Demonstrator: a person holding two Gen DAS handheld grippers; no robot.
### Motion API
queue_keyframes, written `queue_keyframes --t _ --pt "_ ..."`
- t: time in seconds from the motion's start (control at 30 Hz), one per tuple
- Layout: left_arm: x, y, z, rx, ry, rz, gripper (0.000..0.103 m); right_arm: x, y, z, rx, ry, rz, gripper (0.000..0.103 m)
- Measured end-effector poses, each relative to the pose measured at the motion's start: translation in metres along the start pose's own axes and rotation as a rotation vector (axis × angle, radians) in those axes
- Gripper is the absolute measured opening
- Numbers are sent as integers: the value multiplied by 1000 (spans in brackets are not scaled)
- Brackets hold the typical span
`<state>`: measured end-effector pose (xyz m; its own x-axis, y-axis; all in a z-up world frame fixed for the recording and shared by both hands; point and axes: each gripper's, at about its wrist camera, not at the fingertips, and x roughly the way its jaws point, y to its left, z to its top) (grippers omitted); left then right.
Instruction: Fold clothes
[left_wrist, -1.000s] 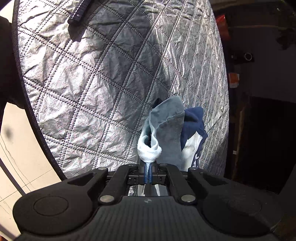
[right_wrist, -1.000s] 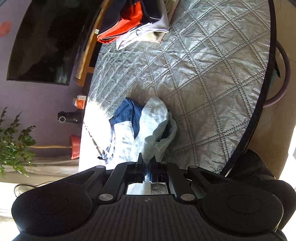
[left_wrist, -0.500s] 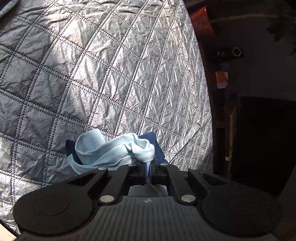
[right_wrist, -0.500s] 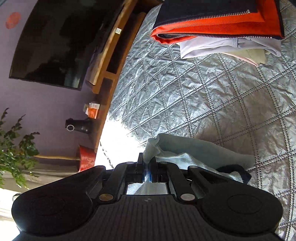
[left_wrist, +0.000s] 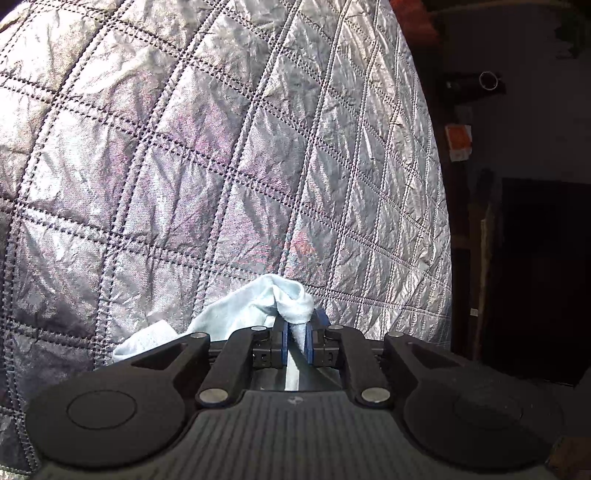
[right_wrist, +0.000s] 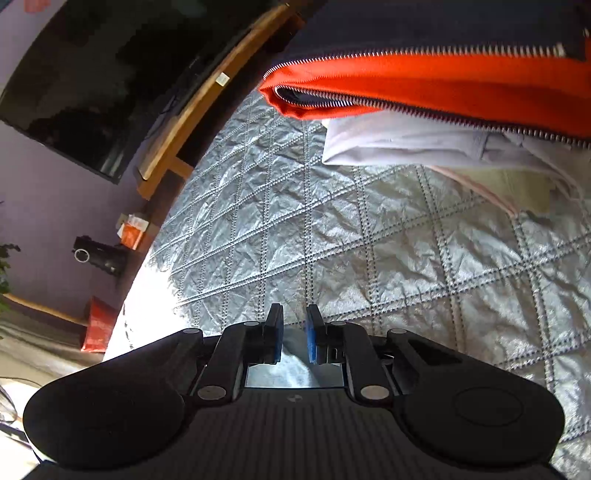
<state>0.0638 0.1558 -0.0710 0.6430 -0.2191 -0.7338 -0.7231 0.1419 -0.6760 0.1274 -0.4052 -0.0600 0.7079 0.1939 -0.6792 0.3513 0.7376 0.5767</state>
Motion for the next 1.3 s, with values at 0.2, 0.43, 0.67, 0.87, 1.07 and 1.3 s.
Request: queue_keyframes --t 0.2,0.43,0.67,0.87,1.07,1.3 --pt "-50 -16 -3 96 -165 -67 40 -22 53 -47 -430 4 91 19" --pt "-23 -35 -61 323 5 -82 45 12 143 -110 -855 95 258 29" --pt "24 -24 -71 312 115 -35 22 35 130 -102 -977 66 86 16" --pt "21 -7 -46 163 72 -21 4 16 84 -58 -852 -56 -140 38" --pt "9 -25 -52 189 -2 -65 29 -17 86 -98 -983 -47 40 43" --pt "34 -44 -64 280 23 -105 34 -4 66 -112 -1003 14 -36 61"
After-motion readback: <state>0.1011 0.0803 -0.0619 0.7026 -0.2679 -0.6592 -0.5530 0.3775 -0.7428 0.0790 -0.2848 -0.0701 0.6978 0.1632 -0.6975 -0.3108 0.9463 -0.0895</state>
